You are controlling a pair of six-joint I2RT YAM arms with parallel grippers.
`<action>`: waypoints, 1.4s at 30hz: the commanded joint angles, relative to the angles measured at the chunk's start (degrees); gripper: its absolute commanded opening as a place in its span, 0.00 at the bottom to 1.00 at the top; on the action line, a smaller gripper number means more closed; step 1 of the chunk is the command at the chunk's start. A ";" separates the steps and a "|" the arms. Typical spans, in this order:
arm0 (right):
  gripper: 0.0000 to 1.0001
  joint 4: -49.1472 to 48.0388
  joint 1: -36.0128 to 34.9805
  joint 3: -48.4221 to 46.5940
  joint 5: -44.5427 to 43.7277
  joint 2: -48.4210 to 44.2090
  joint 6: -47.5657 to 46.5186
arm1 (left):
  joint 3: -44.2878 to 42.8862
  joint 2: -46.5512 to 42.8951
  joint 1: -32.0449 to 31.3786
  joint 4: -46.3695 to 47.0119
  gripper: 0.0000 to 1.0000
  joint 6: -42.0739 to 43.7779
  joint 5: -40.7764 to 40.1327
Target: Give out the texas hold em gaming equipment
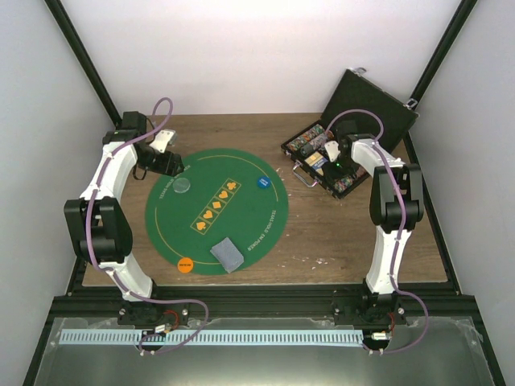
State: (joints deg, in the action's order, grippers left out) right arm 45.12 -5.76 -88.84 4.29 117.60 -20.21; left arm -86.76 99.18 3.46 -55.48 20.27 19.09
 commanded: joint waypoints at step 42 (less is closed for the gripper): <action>0.01 10.98 -1.53 -20.73 14.96 -6.35 16.35 | -5.09 -2.50 -1.35 -5.04 0.76 6.38 4.85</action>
State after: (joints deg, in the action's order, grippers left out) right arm 55.35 -6.02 -107.39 8.93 114.39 -9.13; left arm -88.27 99.13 3.36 -58.87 23.42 20.58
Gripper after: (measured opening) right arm 0.388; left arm 0.759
